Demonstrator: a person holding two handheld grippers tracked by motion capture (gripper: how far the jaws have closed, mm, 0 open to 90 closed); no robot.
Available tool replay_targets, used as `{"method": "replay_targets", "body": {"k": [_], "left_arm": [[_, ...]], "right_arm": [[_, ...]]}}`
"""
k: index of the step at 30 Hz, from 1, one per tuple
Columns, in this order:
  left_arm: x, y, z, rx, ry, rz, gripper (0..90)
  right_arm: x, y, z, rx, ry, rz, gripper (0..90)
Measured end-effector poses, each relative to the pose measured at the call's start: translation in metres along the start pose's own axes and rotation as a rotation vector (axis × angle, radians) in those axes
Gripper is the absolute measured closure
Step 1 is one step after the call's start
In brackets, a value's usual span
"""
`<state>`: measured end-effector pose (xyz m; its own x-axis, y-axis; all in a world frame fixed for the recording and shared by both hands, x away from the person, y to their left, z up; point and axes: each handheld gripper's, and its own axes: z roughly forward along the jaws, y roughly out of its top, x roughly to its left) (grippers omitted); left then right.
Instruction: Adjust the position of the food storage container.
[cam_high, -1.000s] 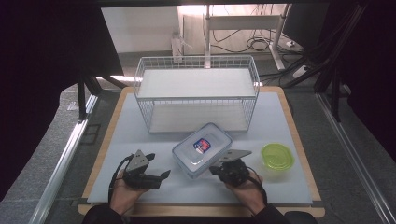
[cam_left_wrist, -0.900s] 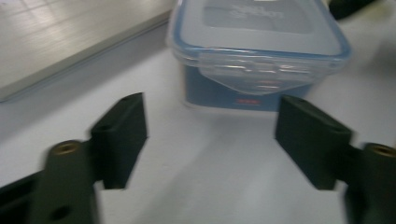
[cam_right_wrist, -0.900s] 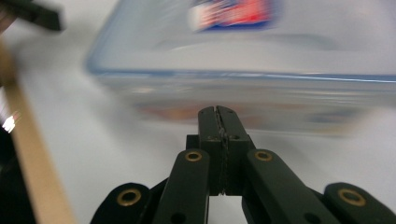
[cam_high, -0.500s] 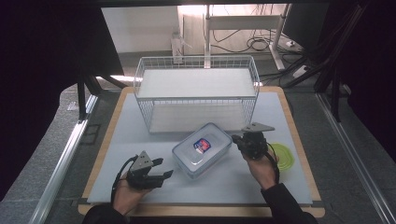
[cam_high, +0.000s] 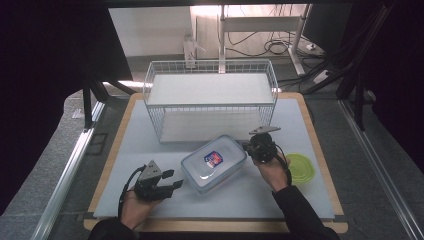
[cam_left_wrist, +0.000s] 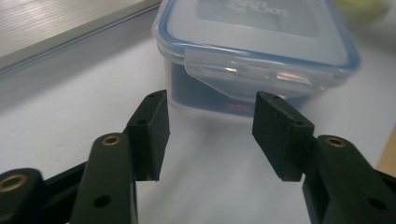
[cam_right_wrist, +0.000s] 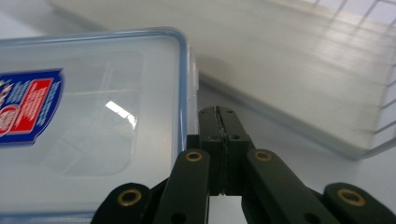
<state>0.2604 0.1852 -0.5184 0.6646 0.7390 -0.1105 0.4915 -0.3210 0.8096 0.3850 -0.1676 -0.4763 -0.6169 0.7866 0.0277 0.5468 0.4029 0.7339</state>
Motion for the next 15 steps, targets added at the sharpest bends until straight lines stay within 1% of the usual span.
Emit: {"method": "replay_targets", "body": {"k": [1,2,3,4,5,6,7,8,9,10,11,12,13,15], "left_arm": [[0.002,0.000,-0.001,0.005,0.004,-0.012,49.1],[0.002,0.000,-0.001,0.005,0.004,-0.012,50.6],[0.004,-0.001,-0.002,0.008,0.007,-0.024,50.6],[0.007,-0.002,-0.002,0.023,0.002,-0.043,54.3],[0.008,-0.002,-0.003,0.032,0.000,-0.047,55.8],[0.008,-0.002,-0.003,0.032,0.000,-0.047,59.1],[0.012,-0.004,-0.005,0.048,-0.010,-0.069,61.7],[0.014,-0.005,-0.006,0.057,-0.008,-0.085,63.5],[0.014,-0.005,-0.006,0.057,-0.008,-0.085,65.8],[0.016,-0.006,-0.006,0.068,-0.007,-0.100,65.8],[0.018,-0.006,-0.006,0.086,-0.013,-0.112,68.2],[0.018,-0.007,-0.005,0.104,-0.005,-0.118,73.2],[0.019,-0.007,-0.006,0.109,-0.006,-0.120,74.3],[0.019,-0.007,-0.006,0.108,-0.003,-0.120,75.4]], "right_arm": [[0.002,-0.002,-0.002,0.000,0.013,-0.001,90.0],[0.005,-0.004,-0.004,-0.001,0.023,0.002,90.0],[0.005,-0.004,-0.004,-0.001,0.023,0.002,90.0],[0.010,-0.009,-0.007,0.001,0.038,0.001,90.0],[0.014,-0.013,-0.009,0.001,0.049,-0.002,90.0],[0.018,-0.017,-0.010,-0.004,0.039,-0.009,90.0],[0.021,-0.021,-0.011,-0.015,0.039,-0.004,90.0],[0.022,-0.025,-0.013,-0.021,0.058,0.015,90.0],[0.024,-0.027,-0.014,-0.019,0.080,0.030,90.0],[0.024,-0.027,-0.014,-0.019,0.080,0.030,90.0],[0.026,-0.029,-0.015,-0.015,0.092,0.028,90.0],[0.031,-0.031,-0.016,-0.009,0.110,0.009,90.0],[0.033,-0.032,-0.017,-0.005,0.110,-0.002,90.0],[0.033,-0.032,-0.018,-0.002,0.118,-0.003,90.0]]}}
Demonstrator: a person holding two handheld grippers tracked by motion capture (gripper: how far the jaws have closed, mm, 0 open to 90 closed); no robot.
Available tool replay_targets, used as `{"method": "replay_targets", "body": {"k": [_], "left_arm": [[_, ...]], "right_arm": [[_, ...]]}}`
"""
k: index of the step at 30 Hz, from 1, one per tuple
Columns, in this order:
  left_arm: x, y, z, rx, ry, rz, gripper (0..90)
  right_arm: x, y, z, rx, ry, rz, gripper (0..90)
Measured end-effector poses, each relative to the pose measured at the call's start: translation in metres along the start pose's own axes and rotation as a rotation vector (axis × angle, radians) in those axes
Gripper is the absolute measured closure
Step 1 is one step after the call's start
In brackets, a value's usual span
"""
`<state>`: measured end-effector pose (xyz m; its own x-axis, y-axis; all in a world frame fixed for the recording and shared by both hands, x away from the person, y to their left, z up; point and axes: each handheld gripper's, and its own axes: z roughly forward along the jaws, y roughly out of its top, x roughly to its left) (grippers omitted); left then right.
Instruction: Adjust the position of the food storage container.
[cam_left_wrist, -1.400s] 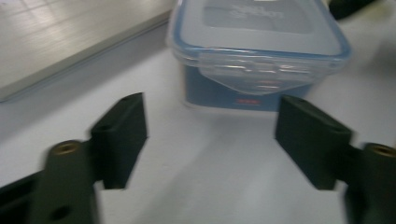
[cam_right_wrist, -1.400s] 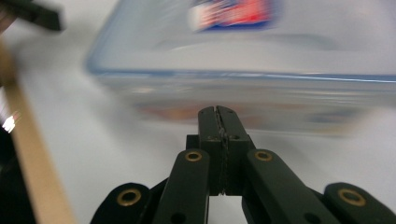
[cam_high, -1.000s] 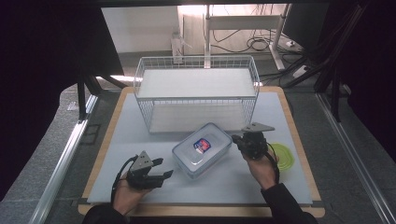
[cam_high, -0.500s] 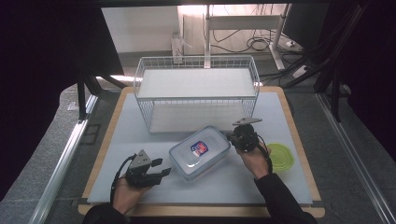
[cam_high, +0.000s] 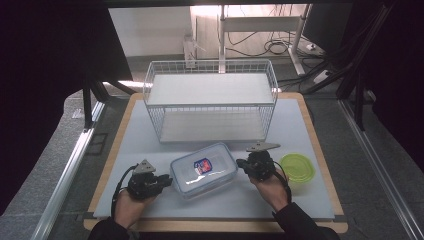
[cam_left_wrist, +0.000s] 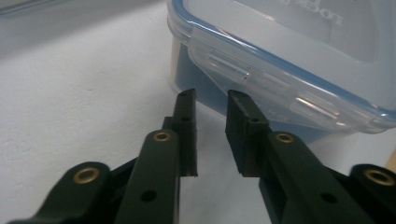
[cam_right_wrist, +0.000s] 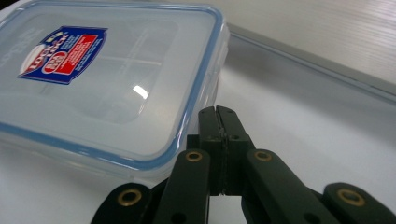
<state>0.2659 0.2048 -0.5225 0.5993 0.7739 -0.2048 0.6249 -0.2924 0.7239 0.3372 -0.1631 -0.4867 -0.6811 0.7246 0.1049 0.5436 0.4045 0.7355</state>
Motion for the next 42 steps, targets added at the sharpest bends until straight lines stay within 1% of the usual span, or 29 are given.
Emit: {"method": "replay_targets", "body": {"k": [1,6,7,8,9,10,11,14,15,18,22,23,24,25,26,27,28,29,30,31,32,33,34,35,36,38,39,40,42], "left_arm": [[0.000,0.001,0.001,-0.002,0.004,-0.001,77.9],[0.002,0.004,0.003,-0.002,0.012,-0.014,83.4],[0.003,0.005,0.004,-0.005,0.006,-0.020,85.4],[0.005,0.006,0.006,-0.008,0.001,-0.025,85.4],[0.009,0.010,0.010,-0.010,-0.010,-0.031,86.7],[0.009,0.010,0.010,-0.010,-0.010,-0.031,87.5],[0.011,0.015,0.014,-0.010,-0.013,-0.030,88.7],[0.010,0.019,0.019,-0.008,-0.007,-0.024,89.5],[0.010,0.022,0.022,-0.008,-0.009,-0.021,89.6],[0.008,0.024,0.025,-0.008,-0.009,-0.011,89.7],[0.003,0.029,0.032,-0.009,-0.025,0.001,89.6],[0.001,0.029,0.032,-0.012,-0.032,0.003,89.6],[0.001,0.029,0.033,-0.014,-0.036,0.006,89.6],[0.001,0.028,0.032,-0.014,-0.041,0.004,84.7],[0.001,0.027,0.031,-0.012,-0.042,0.002,79.4],[0.000,0.024,0.027,-0.009,-0.019,0.016,73.1],[0.000,0.022,0.025,-0.015,-0.005,0.030,67.7],[0.000,0.022,0.025,-0.015,-0.005,0.030,63.2],[0.000,0.020,0.020,-0.026,0.012,0.039,63.2],[0.000,0.019,0.017,-0.034,0.024,0.042,57.2],[-0.001,0.017,0.010,-0.049,0.041,0.052,48.3],[-0.001,0.017,0.010,-0.049,0.041,0.052,44.1],[-0.002,0.015,0.007,-0.053,0.045,0.062,44.1],[-0.003,0.014,0.003,-0.058,0.048,0.075,35.0],[-0.005,0.011,-0.001,-0.052,0.030,0.096,30.9],[-0.006,0.010,-0.002,-0.059,0.018,0.115,24.0],[-0.006,0.010,-0.002,-0.059,0.018,0.115,21.4],[-0.007,0.010,-0.002,-0.055,0.001,0.117,21.4],[-0.007,0.009,-0.002,-0.053,-0.011,0.117,15.4]], "right_arm": [[0.000,-0.001,-0.001,0.001,0.013,0.002,90.0],[0.005,-0.005,-0.007,0.006,0.019,-0.003,90.0],[0.007,-0.009,-0.011,0.003,0.031,0.004,90.0],[0.007,-0.009,-0.011,0.003,0.031,0.004,90.0],[0.011,-0.014,-0.017,-0.002,0.050,0.011,90.0],[0.011,-0.014,-0.017,-0.002,0.050,0.011,90.0],[0.014,-0.018,-0.024,-0.009,0.061,0.017,90.0],[0.016,-0.022,-0.029,-0.013,0.061,0.013,90.0],[0.017,-0.025,-0.032,-0.017,0.064,0.011,90.0],[0.017,-0.029,-0.038,-0.021,0.062,0.009,90.0],[0.018,-0.032,-0.046,-0.030,0.059,0.004,90.0],[0.016,-0.036,-0.051,-0.034,0.056,0.002,90.0],[0.016,-0.036,-0.051,-0.034,0.056,0.002,90.0],[0.013,-0.037,-0.051,-0.031,0.064,0.007,90.0],[0.012,-0.037,-0.051,-0.030,0.054,-0.002,90.0],[0.010,-0.037,-0.051,-0.035,0.040,-0.014,89.5],[0.009,-0.037,-0.053,-0.044,0.037,-0.019,86.3],[0.009,-0.037,-0.053,-0.044,0.037,-0.019,86.3],[0.008,-0.036,-0.055,-0.052,0.030,-0.020,82.4],[0.008,-0.036,-0.058,-0.062,0.009,-0.029,77.9],[0.006,-0.036,-0.062,-0.078,-0.005,-0.041,70.6],[0.006,-0.036,-0.062,-0.078,-0.005,-0.041,70.6],[0.005,-0.037,-0.063,-0.084,-0.006,-0.035,67.1],[0.002,-0.038,-0.065,-0.092,0.019,-0.025,59.9],[0.002,-0.038,-0.066,-0.096,0.020,-0.024,56.7],[0.002,-0.039,-0.067,-0.097,0.022,-0.027,47.8],[0.002,-0.040,-0.067,-0.096,0.027,-0.032,43.1],[0.002,-0.040,-0.067,-0.096,0.027,-0.032,43.1],[0.003,-0.042,-0.067,-0.093,0.027,-0.036,34.2]]}}
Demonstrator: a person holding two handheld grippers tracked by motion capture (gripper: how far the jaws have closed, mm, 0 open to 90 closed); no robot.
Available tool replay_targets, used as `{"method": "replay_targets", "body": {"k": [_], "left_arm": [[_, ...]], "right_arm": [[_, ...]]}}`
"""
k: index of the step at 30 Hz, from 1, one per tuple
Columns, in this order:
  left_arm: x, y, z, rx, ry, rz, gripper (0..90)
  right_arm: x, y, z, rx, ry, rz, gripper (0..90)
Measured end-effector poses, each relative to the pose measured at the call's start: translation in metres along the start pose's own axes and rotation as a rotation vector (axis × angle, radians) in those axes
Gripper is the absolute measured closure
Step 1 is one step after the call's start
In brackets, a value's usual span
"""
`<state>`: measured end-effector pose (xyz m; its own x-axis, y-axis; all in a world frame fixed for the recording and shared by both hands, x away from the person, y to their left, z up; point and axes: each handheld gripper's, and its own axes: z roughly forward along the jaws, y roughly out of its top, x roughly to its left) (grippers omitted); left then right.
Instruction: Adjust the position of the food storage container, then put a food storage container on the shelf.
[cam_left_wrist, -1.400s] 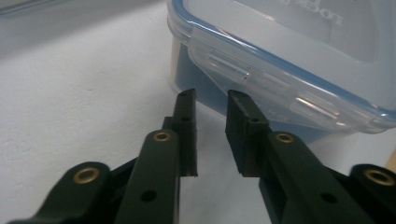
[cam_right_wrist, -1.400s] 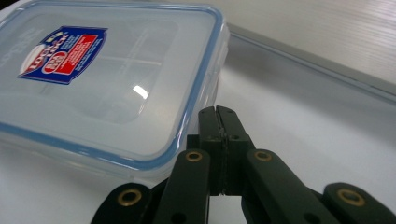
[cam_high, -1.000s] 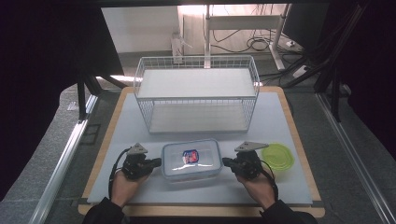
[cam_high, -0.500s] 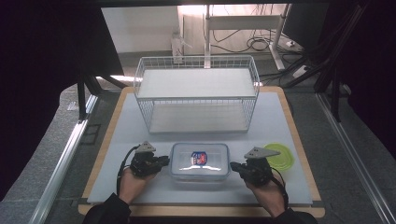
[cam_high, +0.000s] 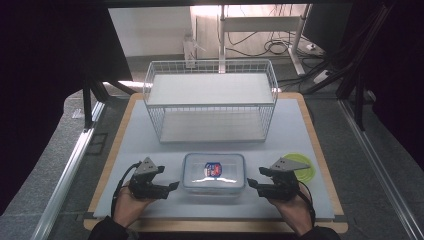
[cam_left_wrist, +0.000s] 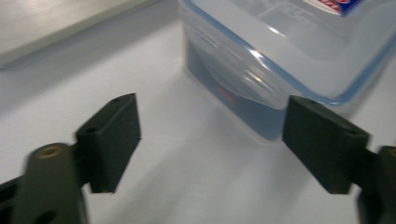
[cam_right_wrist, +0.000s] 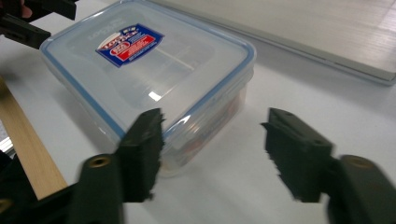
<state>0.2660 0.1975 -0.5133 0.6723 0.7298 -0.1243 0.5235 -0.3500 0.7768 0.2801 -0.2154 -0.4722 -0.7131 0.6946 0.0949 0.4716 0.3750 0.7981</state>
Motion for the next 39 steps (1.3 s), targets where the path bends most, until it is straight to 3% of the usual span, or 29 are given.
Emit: {"method": "replay_targets", "body": {"k": [2,7,10,12,17,25,33,39], "left_arm": [[-0.001,-0.002,0.002,0.009,0.007,0.008,8.0],[0.001,-0.004,0.003,-0.017,0.000,0.031,1.3],[0.005,-0.005,0.003,-0.035,-0.003,0.020,0.5],[0.007,-0.005,0.001,-0.060,-0.028,-0.017,0.0],[0.004,0.002,-0.002,-0.072,-0.051,-0.010,1.3],[-0.001,0.017,0.000,-0.055,-0.119,-0.004,2.0],[0.005,0.035,0.024,-0.007,-0.213,-0.059,2.7],[0.011,0.035,0.039,0.027,-0.232,-0.088,2.4]], "right_arm": [[-0.001,-0.003,-0.001,0.001,0.001,-0.002,28.3],[-0.004,-0.004,-0.001,-0.028,0.026,0.003,18.9],[-0.003,-0.004,0.001,-0.026,0.027,-0.003,14.5],[-0.003,-0.004,0.004,-0.009,0.036,-0.002,10.1],[-0.001,-0.003,0.007,-0.012,0.052,-0.022,7.1],[0.000,0.003,0.016,0.003,0.065,-0.007,4.1],[-0.003,0.010,0.029,0.062,0.109,0.056,3.4],[-0.006,0.012,0.041,0.097,0.162,0.094,4.4]]}}
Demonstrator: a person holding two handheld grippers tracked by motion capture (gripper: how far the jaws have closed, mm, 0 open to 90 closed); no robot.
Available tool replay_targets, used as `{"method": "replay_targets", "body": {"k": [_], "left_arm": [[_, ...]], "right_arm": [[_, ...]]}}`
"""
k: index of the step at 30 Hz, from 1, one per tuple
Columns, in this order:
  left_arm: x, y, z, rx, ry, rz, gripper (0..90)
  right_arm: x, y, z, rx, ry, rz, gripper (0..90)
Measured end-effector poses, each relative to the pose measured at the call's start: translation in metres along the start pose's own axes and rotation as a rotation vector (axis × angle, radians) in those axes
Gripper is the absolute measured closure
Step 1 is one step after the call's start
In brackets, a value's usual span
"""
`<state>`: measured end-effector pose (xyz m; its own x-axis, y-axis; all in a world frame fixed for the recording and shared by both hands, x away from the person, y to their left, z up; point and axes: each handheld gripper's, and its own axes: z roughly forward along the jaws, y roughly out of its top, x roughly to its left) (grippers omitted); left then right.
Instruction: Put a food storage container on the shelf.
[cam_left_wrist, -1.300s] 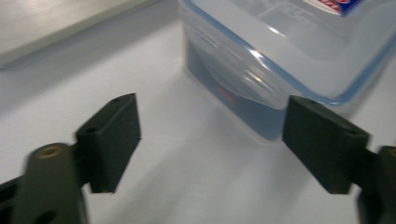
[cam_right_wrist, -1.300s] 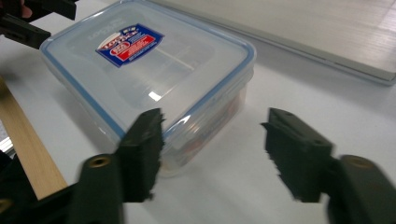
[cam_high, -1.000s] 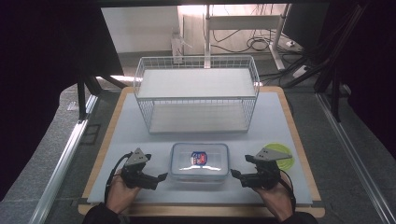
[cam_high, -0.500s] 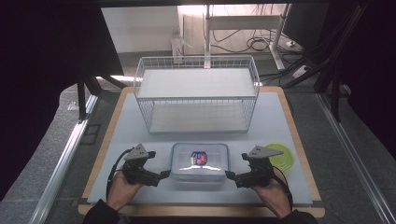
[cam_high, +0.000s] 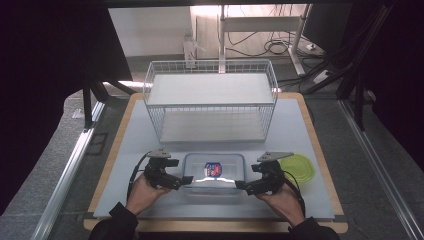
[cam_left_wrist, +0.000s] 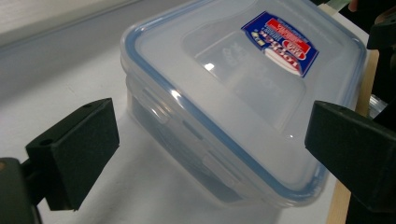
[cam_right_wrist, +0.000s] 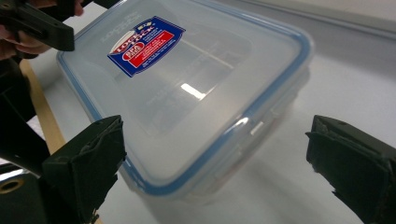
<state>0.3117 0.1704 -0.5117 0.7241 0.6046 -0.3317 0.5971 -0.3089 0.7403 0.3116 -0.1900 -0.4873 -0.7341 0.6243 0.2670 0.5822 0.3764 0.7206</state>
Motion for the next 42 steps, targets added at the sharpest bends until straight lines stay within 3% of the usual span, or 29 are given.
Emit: {"method": "replay_targets", "body": {"k": [9,11,18,19,24,25,28,31,32,33,34,36,42], "left_arm": [[0.007,0.001,0.011,0.016,-0.098,-0.052,0.7],[0.006,0.000,0.016,0.034,-0.138,-0.064,0.5],[0.004,0.000,0.016,0.052,-0.140,-0.072,0.0],[0.001,0.001,0.012,0.063,-0.128,-0.052,1.9],[-0.001,-0.001,0.004,0.051,-0.114,-0.050,11.9],[-0.002,-0.002,0.002,0.045,-0.109,-0.045,13.6],[-0.008,-0.005,-0.003,0.046,-0.096,-0.027,15.2],[-0.014,-0.010,-0.009,0.040,-0.089,-0.014,22.4],[-0.015,-0.012,-0.011,0.029,-0.089,-0.014,22.4],[-0.015,-0.014,-0.015,0.009,-0.095,-0.039,31.3],[-0.014,-0.015,-0.017,-0.001,-0.102,-0.051,31.3],[-0.013,-0.018,-0.021,-0.021,-0.111,-0.060,39.5],[-0.019,-0.018,-0.023,-0.033,-0.086,-0.087,42.3]], "right_arm": [[-0.007,0.006,0.019,0.041,0.077,0.051,5.0],[-0.009,0.007,0.022,0.043,0.088,0.071,4.7],[-0.014,0.008,0.027,0.059,0.129,0.128,4.3],[-0.014,0.007,0.026,0.062,0.130,0.138,7.4],[-0.011,0.005,0.018,0.068,0.128,0.130,13.6],[-0.008,0.004,0.013,0.069,0.124,0.125,19.1],[-0.006,0.002,0.009,0.069,0.128,0.123,22.4],[-0.010,0.000,0.000,0.033,0.149,0.152,36.3],[-0.010,0.000,0.000,0.033,0.149,0.152,36.3],[-0.008,0.000,-0.005,0.026,0.151,0.149,41.0],[-0.008,0.000,-0.005,0.026,0.151,0.149,41.0],[-0.006,-0.001,-0.010,0.021,0.149,0.140,46.0],[-0.006,-0.005,-0.014,-0.003,0.157,0.184,50.0]]}}
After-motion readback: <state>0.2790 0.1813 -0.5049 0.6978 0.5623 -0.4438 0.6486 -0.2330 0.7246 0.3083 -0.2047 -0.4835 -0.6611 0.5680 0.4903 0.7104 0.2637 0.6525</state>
